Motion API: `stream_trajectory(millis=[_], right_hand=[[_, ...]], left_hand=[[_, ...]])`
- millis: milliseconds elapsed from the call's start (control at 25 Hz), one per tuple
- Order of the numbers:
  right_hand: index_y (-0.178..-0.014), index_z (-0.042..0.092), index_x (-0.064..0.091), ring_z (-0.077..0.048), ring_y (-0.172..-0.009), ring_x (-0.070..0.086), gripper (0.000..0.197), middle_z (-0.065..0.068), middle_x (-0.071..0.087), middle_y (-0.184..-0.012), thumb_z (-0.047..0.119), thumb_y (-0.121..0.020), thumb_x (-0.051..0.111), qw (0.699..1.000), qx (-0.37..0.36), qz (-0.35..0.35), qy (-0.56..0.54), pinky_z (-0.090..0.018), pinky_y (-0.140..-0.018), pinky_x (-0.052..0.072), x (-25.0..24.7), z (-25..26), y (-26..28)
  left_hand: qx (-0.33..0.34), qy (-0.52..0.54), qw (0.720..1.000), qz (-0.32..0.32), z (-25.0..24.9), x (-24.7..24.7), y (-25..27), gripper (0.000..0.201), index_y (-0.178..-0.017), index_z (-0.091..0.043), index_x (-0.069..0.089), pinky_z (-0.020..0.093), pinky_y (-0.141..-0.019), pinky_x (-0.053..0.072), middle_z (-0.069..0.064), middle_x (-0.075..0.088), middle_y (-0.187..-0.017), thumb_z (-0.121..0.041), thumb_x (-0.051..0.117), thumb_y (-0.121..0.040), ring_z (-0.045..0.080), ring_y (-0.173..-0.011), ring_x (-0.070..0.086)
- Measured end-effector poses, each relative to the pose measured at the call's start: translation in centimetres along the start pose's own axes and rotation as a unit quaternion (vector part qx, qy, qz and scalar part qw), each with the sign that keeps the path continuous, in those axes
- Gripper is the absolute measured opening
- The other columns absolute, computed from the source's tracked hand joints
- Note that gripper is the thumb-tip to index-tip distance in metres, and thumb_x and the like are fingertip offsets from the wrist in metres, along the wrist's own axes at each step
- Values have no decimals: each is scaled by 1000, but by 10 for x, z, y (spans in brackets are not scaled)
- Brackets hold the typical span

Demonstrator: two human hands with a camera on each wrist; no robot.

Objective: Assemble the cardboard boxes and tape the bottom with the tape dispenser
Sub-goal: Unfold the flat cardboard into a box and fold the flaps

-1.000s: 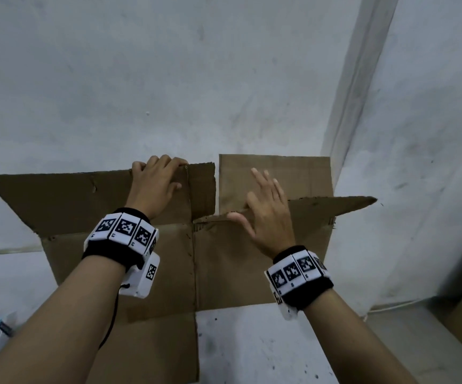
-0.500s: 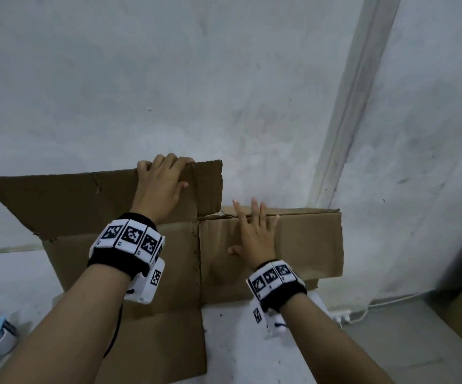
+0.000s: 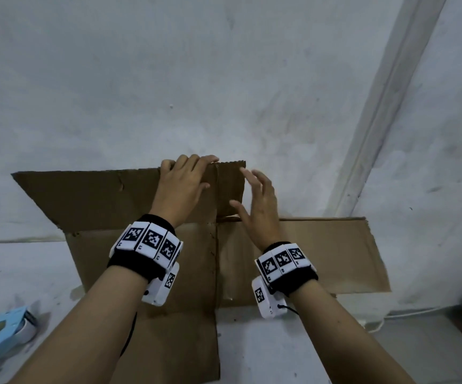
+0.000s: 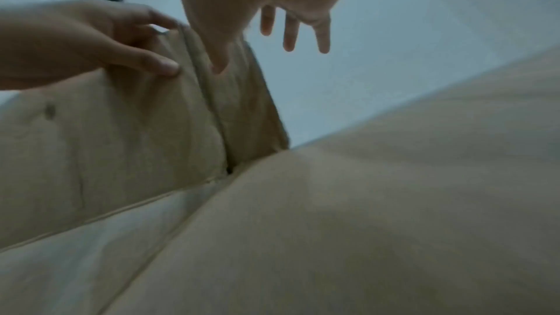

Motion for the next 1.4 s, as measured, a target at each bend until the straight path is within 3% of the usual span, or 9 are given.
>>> stream_trajectory(millis=[160, 400, 640, 800, 920, 1040, 1120, 1200, 1400], right_hand=[[-146, 32, 19, -36, -132, 38, 64, -17, 7, -156, 11, -93, 46, 999, 1, 48, 22, -54, -106, 37, 22, 24, -18], [-148, 30, -1, -24, -147, 1, 61, -3, -15, -158, 22, -99, 34, 967, 26, 199, 155, -60, -115, 6, 38, -1, 4], [-125, 17, 49, -24, -130, 41, 36, -6, 53, -135, 27, -101, 24, 901, 110, 376, 184, -67, -109, 4, 53, -30, 19], [-125, 17, 52, -26, -127, 43, 34, -10, 54, -130, 24, -99, 30, 910, 98, 382, 126, -51, -112, 9, 59, -46, 8], [-137, 23, 42, -22, -133, 37, 42, -9, 48, -139, 15, -97, 34, 931, 52, 345, 104, -37, -113, 12, 53, -59, 9], [-143, 25, 30, -22, -144, 17, 46, -7, 31, -152, 13, -99, 29, 928, 32, 343, 140, -42, -116, 1, 49, -58, 19], [-146, 28, 22, -24, -147, 3, 48, -6, 17, -157, 14, -100, 24, 922, 35, 348, 166, -46, -115, -8, 47, -54, 28], [-147, 31, 15, -24, -147, -7, 49, -5, 5, -159, 17, -101, 23, 921, 36, 341, 185, -50, -114, -13, 44, -49, 36], [-147, 36, 7, -27, -144, -18, 59, -4, -9, -159, 42, -96, 36, 913, 38, 352, 204, -61, -108, -17, 36, -38, 54]], left_hand=[[24, 19, 999, -10, 6, -4, 0, 51, -136, -19, 42, 33, -97, 24, 3, 56, -130, -25, 58, -88, 24, -121, 50], [70, -43, 995, -49, 10, -12, 6, 52, -116, -12, 58, 35, -97, 21, 13, 60, -122, -33, 69, -69, 24, -125, 37], [21, -32, 998, -57, -8, -17, 14, 43, -103, -11, 60, 34, -69, 48, 6, 71, -87, -18, 80, -64, 27, -73, 67], [56, -63, 992, -96, -19, -17, 45, 18, -86, -15, 65, 25, -49, 44, 3, 69, -68, -21, 71, -71, 24, -52, 64], [12, -5, 996, 87, -26, 26, 101, 53, -113, -20, 65, 34, -76, 53, 4, 70, -113, -56, 38, -85, 21, -95, 69], [-133, 82, 909, 387, -9, 85, 159, 86, -148, -29, 18, 47, -117, 10, -10, 2, -158, -76, 0, -77, 12, -147, 6], [-150, 38, 915, 373, 0, 95, 157, 68, -150, -25, 5, 47, -118, 2, -5, -9, -159, -53, 30, -93, 16, -148, -7], [-150, -35, 941, 301, 10, 89, 133, 91, -149, -21, -6, 50, -118, 2, 3, -13, -159, -42, 56, -86, 22, -147, -9], [-146, -65, 937, 310, 33, 92, 101, 108, -149, -21, -6, 59, -114, 0, 0, -5, -160, -54, 64, -74, 23, -148, -8]])
Point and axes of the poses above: each hand's wrist, its own y-axis away from the middle knuckle, its own x-axis out of the palm, z = x × y, the point moved 6 cm from there along -y, towards the middle knuckle
